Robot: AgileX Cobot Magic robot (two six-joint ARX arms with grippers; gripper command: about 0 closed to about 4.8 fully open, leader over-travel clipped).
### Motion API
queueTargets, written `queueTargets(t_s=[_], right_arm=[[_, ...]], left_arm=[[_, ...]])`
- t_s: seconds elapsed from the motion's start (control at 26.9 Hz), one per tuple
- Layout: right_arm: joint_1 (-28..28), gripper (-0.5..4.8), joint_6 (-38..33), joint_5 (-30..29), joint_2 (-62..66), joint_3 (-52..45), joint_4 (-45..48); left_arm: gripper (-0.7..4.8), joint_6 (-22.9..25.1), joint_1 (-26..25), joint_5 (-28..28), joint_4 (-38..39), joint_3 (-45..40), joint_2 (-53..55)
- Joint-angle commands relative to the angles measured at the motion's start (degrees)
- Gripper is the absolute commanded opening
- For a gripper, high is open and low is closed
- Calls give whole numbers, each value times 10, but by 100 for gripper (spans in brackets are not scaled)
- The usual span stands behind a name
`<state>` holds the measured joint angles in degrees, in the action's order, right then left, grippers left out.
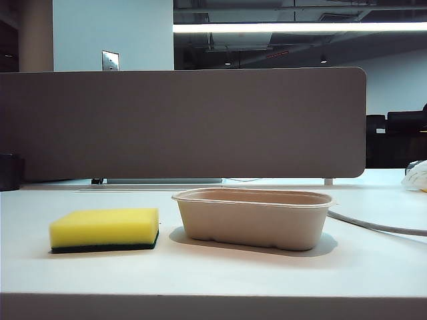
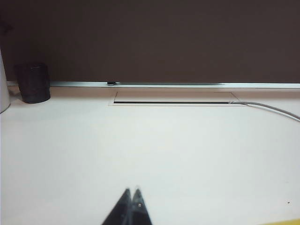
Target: Pick up the cleaning sponge from the table and place it into the paper lunch box.
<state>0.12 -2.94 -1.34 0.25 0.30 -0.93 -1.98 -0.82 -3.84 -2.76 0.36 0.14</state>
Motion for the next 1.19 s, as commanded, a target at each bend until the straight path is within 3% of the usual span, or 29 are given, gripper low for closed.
queueTargets(t_s=[0.04, 0.33, 0.56, 0.63, 0.82, 0.85, 0.97, 1.0, 1.08, 1.19], right_arm=[[1, -5, 0, -1, 0, 1, 9], [11, -5, 0, 0, 0, 1, 10], [139, -5, 0, 3, 23, 1, 10], [191, -5, 0, 3, 31, 1, 9], [311, -5, 0, 1, 51, 1, 10], [328, -5, 0, 1, 55, 1, 9], [373, -5, 0, 1, 73, 1, 10], [386, -5, 0, 1, 82, 1, 10], [398, -5, 0, 0, 94, 1, 8], [409, -5, 0, -1, 112, 1, 8]], left_arm=[[-3, 2, 0, 0, -7, 1, 0], [-3, 0, 0, 0, -7, 1, 0], [-3, -6, 0, -1, -11, 1, 0], [-3, -46, 0, -14, -16, 1, 0], [1, -199, 0, -73, -32, 2, 0], [30, -227, 0, -85, -42, 2, 0], [259, -320, 0, -91, -104, 2, 0], [301, -335, 0, -89, -127, 3, 0], [354, -334, 0, -88, -169, 14, 0], [355, -297, 0, -89, -155, 64, 8]])
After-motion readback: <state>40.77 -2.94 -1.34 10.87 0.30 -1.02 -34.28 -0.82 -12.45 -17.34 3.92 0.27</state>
